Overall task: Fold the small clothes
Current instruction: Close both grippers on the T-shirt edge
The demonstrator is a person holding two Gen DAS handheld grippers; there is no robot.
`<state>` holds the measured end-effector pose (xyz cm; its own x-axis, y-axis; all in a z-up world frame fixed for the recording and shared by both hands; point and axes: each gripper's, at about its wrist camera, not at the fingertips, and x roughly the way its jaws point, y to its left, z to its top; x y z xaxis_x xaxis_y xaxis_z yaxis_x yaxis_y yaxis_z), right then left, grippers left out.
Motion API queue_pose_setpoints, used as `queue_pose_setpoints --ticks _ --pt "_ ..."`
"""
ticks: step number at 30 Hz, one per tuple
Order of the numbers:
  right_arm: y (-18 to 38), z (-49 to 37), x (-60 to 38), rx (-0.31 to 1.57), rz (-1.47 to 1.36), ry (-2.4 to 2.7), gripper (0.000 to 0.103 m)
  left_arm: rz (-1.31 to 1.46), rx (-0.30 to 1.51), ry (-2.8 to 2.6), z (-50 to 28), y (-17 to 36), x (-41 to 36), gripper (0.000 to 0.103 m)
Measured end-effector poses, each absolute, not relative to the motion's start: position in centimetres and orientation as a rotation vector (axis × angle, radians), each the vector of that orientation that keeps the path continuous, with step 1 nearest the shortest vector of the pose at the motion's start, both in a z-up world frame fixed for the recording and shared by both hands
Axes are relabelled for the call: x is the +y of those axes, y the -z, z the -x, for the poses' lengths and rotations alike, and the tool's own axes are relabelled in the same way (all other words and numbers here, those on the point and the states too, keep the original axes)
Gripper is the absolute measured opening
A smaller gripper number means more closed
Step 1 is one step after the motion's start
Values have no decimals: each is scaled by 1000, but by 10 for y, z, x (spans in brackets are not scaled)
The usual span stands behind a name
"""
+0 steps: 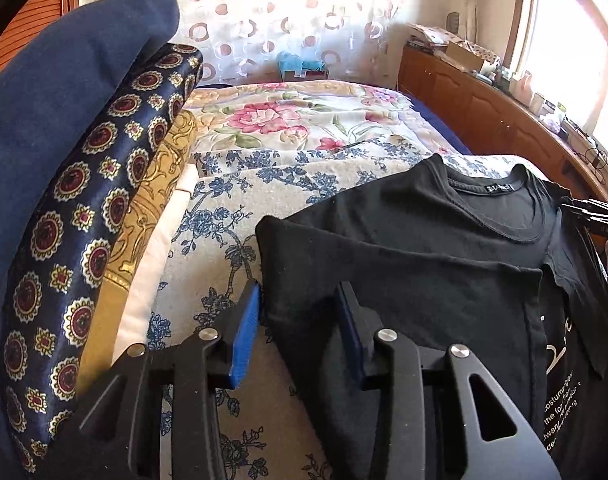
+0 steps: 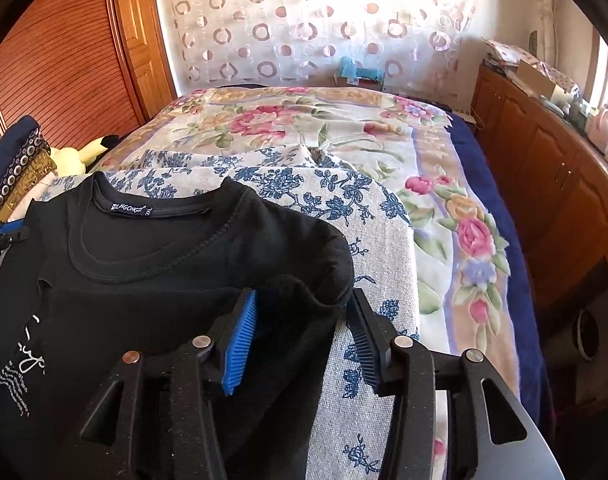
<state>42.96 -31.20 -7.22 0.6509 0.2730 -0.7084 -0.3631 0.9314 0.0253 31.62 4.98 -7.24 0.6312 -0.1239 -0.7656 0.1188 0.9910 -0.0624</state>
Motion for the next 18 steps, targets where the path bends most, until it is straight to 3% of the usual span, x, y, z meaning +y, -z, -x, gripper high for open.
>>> queue_pose_setpoints --ticks 2,4,5,7,8,9,18 --pt "73 -429 -310 776 138 -357 53 10 872 148 -316 72 50 14" --pt "73 -430 -311 771 140 -355 53 16 863 161 -315 70 48 7" --pt "73 -430 -311 771 142 -358 53 17 858 170 -314 68 48 6" --pt "73 -429 -312 765 145 -385 41 22 832 188 -309 62 46 5" --pt "72 -428 -312 767 141 -408 22 28 817 199 -306 58 45 5" --pt "71 -426 -311 768 143 -398 12 34 790 218 -299 51 43 5" --pt "42 -371 -309 677 117 -389 9 39 661 320 -229 -2 27 5"
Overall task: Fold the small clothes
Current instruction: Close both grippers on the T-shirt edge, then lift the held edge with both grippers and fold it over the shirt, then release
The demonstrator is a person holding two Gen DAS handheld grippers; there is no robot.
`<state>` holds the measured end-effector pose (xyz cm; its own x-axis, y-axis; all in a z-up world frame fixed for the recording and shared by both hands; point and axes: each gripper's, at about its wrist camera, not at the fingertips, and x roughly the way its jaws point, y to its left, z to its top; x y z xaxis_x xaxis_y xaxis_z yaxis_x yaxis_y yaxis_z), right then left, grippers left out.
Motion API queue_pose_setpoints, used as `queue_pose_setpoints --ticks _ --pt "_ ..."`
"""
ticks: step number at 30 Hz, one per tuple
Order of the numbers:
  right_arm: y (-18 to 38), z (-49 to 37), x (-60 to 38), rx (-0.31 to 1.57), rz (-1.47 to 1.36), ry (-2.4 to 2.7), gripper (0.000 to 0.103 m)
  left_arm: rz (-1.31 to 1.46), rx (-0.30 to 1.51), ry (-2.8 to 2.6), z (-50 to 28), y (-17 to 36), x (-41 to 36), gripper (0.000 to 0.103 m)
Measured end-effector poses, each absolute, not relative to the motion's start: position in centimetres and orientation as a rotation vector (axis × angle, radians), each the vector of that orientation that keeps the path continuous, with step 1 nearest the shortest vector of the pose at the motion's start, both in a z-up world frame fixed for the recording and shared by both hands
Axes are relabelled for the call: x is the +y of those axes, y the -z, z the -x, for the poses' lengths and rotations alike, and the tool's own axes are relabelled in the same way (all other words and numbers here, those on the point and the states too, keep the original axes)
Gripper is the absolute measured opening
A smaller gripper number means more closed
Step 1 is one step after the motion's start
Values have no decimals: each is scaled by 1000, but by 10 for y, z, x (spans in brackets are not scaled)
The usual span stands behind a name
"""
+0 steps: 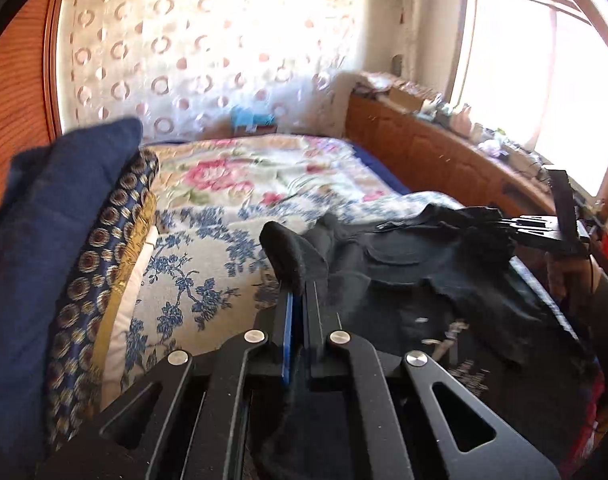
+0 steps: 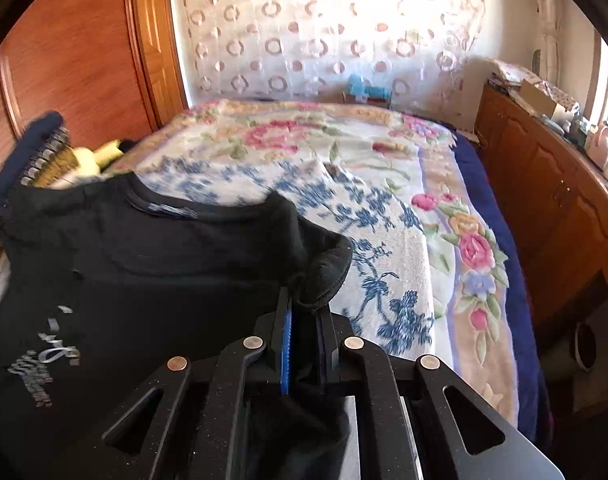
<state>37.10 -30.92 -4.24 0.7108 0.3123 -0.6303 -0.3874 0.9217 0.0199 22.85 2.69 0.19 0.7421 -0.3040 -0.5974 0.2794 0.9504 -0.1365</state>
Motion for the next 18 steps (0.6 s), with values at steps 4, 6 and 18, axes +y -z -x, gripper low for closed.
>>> queue_pose_setpoints --ticks 4,6,18 --pt "23 -319 -316 597 97 -412 9 40 620 341 -191 -18 28 5" --pt "18 -290 -322 573 97 -426 9 39 600 354 -165 -23 30 5" --pt "22 -128 -350 578 147 -474 9 89 554 342 -25 -24 60 5"
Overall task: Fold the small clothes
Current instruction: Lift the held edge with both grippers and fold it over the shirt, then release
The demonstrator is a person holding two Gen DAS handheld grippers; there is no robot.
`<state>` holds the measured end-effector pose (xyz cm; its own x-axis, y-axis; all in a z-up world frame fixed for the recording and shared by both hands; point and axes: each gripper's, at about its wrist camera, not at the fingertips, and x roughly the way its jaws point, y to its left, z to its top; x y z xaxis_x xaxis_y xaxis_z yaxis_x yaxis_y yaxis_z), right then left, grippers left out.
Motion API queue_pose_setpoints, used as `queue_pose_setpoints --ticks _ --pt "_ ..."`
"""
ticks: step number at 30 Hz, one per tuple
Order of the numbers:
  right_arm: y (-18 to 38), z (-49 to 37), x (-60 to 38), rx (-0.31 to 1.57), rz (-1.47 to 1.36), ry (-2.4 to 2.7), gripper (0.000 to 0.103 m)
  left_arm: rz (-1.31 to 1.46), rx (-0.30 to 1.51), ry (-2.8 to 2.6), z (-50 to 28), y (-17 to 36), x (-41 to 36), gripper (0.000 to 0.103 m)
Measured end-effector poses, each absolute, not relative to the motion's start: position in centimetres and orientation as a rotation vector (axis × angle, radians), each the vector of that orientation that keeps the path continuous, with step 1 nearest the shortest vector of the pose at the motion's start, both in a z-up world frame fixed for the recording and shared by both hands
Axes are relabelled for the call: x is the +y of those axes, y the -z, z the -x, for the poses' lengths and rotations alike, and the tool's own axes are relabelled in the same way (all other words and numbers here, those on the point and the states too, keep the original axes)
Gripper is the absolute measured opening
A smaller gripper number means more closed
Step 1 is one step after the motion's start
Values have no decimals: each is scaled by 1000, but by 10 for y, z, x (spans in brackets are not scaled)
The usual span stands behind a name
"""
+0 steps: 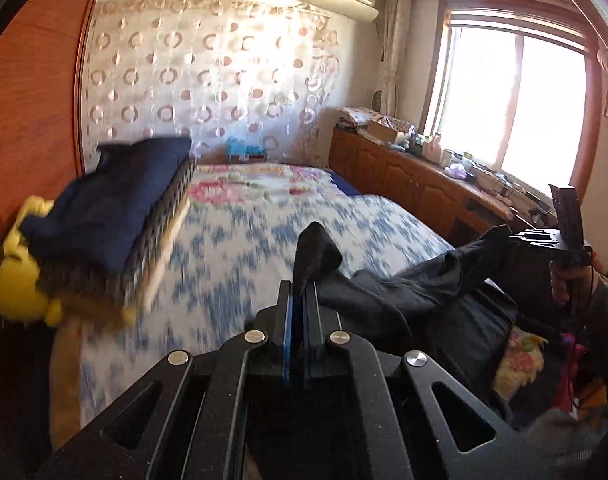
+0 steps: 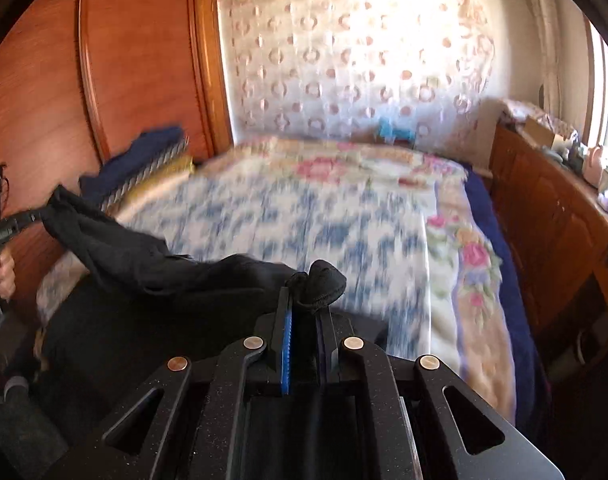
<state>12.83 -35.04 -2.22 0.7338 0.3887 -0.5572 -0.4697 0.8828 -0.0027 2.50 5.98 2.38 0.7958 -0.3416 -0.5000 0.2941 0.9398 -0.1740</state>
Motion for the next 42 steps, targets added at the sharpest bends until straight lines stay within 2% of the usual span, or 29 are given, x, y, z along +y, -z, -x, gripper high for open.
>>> queue_pose_setpoints --ticks 8,12,20,24,25,27,29,31,33,35,38,42 --pt "40 -70 -360 658 176 -506 9 135 614 317 26 2 74 5" --pt "37 -62 -362 694 167 -510 9 101 687 315 38 16 70 5" --pt "58 -66 -360 801 180 -495 9 107 717 312 46 31 74 5" --pt "48 -69 -358 788 183 -495 17 110 702 291 50 24 78 5" --pt "45 -71 -359 780 182 -492 17 108 699 288 49 22 79 7" --pt "43 -66 -360 763 187 -490 20 91 688 280 49 17 79 22" --pt "36 -63 -359 746 191 -488 21 65 668 281 48 11 78 41" --pt "30 -61 -359 734 195 -489 21 34 656 280 42 5 74 43" --pt "28 -59 -358 723 201 -492 22 11 646 279 34 3 70 54" --pt "27 -59 -358 706 198 -481 26 -11 639 281 24 3 64 82" --pt "30 -58 -357 701 193 -478 30 -34 644 284 11 6 56 83" --pt "29 -58 -357 689 205 -474 42 -46 665 274 -7 13 48 83"
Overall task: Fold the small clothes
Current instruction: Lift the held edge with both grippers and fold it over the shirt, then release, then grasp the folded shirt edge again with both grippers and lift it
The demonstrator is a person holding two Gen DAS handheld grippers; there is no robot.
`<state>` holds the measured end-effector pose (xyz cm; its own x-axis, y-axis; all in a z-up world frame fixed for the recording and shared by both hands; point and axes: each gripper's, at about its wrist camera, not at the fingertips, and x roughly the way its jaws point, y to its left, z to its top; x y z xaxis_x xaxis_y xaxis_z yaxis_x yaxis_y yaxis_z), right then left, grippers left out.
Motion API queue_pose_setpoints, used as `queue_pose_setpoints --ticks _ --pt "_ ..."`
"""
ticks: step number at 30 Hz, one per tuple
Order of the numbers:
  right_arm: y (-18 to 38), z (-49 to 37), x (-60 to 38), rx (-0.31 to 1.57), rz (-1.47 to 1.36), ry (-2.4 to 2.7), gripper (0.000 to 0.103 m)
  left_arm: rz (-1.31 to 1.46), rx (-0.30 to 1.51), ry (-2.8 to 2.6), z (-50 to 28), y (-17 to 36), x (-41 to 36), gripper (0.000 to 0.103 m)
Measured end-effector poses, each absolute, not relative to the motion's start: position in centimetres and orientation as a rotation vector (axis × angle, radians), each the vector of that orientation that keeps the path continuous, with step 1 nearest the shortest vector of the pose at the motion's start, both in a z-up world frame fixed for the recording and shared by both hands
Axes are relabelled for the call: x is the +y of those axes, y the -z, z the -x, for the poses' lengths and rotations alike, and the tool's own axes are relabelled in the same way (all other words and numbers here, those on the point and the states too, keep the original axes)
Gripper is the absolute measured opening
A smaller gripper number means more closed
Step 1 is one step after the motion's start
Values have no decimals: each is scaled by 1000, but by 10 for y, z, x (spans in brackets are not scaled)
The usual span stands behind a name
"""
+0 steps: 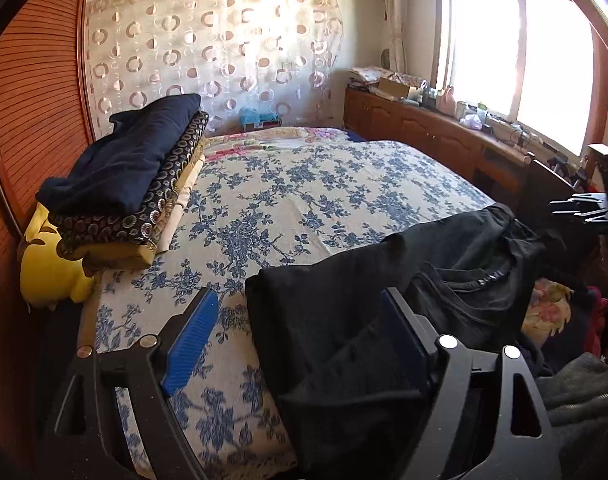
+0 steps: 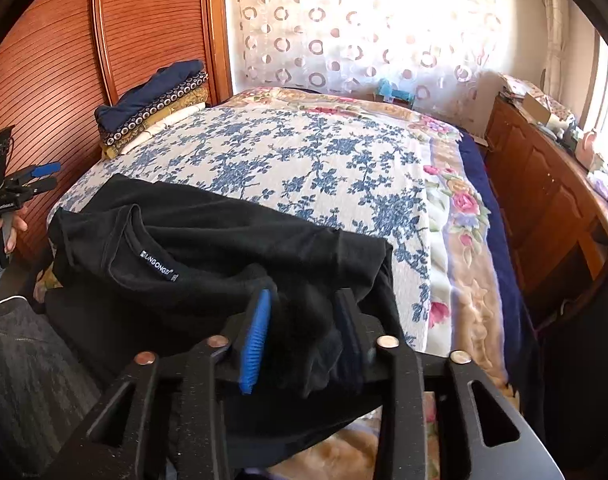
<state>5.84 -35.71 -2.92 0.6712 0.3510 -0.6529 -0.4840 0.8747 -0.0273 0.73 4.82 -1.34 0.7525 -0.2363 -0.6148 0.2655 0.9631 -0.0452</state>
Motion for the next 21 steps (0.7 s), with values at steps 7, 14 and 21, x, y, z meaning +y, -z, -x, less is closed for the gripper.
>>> queue_pose_setpoints --ticks 7,14,21 --pt "24 -58 -361 615 201 -415 53 -13 703 278 -30 27 49 83" --pt "53 -97 -358 607 134 -381 58 50 754 256 -75 45 62 83" --pt "85 -146 -364 679 37 -340 58 68 817 208 -102 65 65 83"
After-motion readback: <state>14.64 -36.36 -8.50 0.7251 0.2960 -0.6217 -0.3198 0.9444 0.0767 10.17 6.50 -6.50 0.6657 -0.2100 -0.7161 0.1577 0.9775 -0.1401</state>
